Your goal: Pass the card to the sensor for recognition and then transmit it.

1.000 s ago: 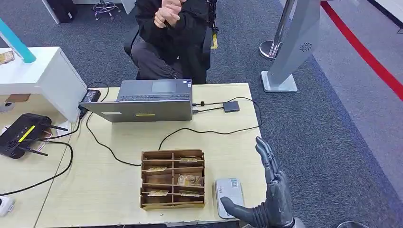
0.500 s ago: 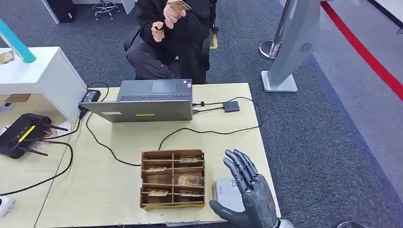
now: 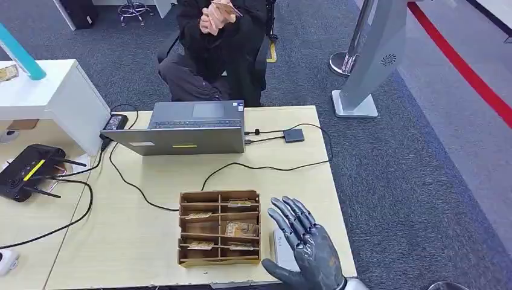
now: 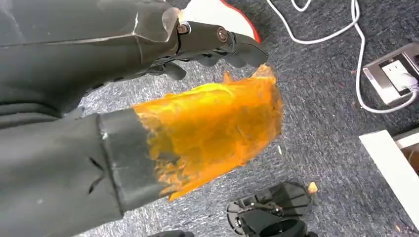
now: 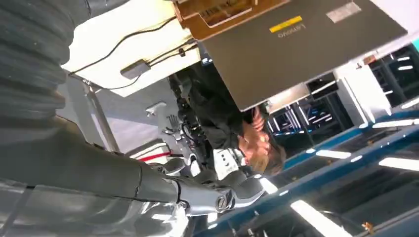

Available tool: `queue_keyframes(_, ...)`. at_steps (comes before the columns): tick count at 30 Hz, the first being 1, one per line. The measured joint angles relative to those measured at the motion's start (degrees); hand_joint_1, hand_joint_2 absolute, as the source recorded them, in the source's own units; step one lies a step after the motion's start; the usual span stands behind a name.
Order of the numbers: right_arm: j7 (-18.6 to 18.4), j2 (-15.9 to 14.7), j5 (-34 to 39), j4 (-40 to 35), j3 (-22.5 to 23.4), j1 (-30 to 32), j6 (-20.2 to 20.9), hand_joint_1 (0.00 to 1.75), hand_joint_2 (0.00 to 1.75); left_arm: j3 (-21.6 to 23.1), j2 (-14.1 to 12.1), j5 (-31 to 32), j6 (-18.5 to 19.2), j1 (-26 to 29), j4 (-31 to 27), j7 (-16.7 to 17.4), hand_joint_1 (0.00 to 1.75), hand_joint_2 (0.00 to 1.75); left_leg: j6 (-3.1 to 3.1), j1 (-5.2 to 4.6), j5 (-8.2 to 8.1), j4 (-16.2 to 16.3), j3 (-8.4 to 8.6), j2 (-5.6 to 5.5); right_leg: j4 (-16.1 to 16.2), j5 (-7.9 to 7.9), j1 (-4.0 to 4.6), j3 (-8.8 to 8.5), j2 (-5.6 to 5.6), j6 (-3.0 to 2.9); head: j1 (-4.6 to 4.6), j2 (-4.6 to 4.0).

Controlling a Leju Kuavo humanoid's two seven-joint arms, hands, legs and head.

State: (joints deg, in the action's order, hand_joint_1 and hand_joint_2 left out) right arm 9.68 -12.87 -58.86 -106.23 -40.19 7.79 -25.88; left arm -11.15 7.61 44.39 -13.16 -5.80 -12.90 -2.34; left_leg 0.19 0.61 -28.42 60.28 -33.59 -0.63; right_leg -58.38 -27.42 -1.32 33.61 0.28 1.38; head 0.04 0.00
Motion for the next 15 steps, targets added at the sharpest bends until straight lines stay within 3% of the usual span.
queue_keyframes(15, -1.9, 0.0, -3.7, 2.7, -2.3, -2.5, 2.1, 0.0, 1.75, 0.0, 0.0, 0.3, 0.3, -0.4, 0.0, 0.1, 0.0, 0.0, 0.0, 0.0, 0.0, 0.0, -0.01, 0.0, 0.0, 0.0, 0.0, 0.01, 0.0, 0.0, 0.0, 0.0)
